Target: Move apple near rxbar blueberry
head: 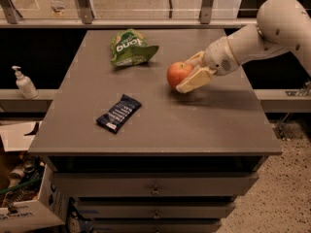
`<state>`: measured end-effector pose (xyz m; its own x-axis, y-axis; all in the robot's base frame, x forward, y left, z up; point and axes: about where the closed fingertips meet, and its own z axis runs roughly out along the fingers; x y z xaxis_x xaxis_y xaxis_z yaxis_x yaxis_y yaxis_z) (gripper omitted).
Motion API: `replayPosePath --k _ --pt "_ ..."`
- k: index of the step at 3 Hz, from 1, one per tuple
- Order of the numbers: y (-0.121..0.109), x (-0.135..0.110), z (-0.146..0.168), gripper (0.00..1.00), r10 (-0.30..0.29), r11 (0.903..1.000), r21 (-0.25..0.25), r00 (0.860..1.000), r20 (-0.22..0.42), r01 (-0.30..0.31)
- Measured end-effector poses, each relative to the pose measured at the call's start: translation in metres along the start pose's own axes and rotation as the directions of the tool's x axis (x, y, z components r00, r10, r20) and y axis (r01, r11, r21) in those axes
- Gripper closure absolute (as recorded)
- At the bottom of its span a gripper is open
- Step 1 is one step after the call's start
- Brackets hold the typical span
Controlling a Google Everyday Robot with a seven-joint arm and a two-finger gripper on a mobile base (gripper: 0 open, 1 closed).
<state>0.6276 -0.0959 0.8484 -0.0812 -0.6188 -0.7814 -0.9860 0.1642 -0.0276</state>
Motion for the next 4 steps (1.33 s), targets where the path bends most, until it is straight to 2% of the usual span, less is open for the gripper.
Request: replayPosePath --k 1,2,3,4 --pt "0.022 -0.004 0.031 1.0 -0.052 0.9958 -0.077 0.998 -0.027 0.049" --pt "0.04 -0.01 0.053 1.0 -0.081 0.9879 -0.135 0.996 -0.026 0.077" --pt "0.04 -0.011 0.053 1.0 -0.082 0.9876 -0.136 0.996 -0.026 0.078" --pt "0.053 -0.022 0.065 1.0 -0.109 0.9784 -0.177 0.994 -0.005 0.107"
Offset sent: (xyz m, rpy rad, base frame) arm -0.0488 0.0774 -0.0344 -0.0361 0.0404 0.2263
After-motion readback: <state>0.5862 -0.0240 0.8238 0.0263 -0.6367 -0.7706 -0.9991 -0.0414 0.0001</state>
